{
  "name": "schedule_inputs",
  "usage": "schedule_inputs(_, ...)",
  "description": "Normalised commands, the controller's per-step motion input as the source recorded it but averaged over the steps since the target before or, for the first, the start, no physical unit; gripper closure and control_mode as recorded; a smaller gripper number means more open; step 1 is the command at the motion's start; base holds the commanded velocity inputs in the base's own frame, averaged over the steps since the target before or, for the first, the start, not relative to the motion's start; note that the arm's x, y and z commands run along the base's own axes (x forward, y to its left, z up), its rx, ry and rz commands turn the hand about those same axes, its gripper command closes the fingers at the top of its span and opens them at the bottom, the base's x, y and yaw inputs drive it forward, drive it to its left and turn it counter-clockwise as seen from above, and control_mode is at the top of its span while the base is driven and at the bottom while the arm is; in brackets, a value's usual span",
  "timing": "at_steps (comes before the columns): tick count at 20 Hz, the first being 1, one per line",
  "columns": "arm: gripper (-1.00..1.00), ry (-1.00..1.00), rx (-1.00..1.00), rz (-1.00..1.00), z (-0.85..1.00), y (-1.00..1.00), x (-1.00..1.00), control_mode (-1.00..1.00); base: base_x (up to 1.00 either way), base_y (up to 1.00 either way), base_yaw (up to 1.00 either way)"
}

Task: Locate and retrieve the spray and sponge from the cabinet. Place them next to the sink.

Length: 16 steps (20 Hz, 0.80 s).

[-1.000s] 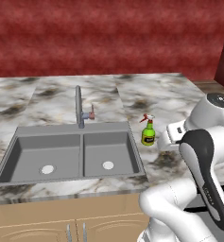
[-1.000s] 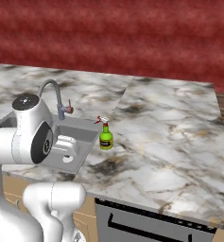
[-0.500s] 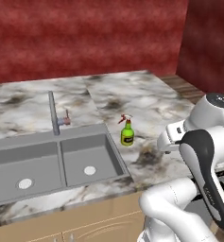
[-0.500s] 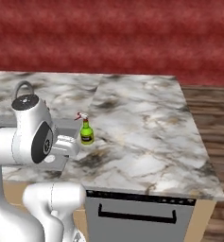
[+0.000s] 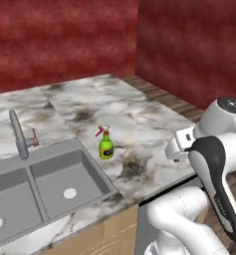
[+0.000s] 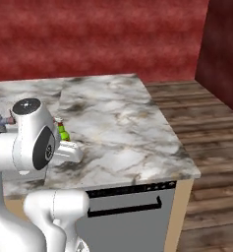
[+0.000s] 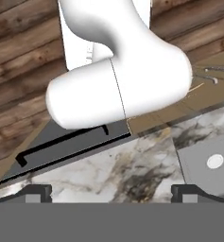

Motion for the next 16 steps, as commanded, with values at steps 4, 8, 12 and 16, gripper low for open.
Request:
schedule_inputs(4, -1.00, 0.00, 0.00, 0.00, 0.00, 0.00, 0.00, 1.00, 0.00, 0.00, -0.49)
schedule_inputs(8, -1.00, 0.00, 0.00, 0.00, 0.00, 0.00, 0.00, 1.00, 0.00, 0.00, -0.49)
schedule_inputs(12, -1.00, 0.00, 0.00, 0.00, 0.00, 0.00, 0.00, 1.00, 0.00, 0.00, -0.50)
schedule_inputs(16, -1.00, 0.00, 0.00, 0.00, 0.00, 0.00, 0.00, 1.00, 0.00, 0.00, -0.50)
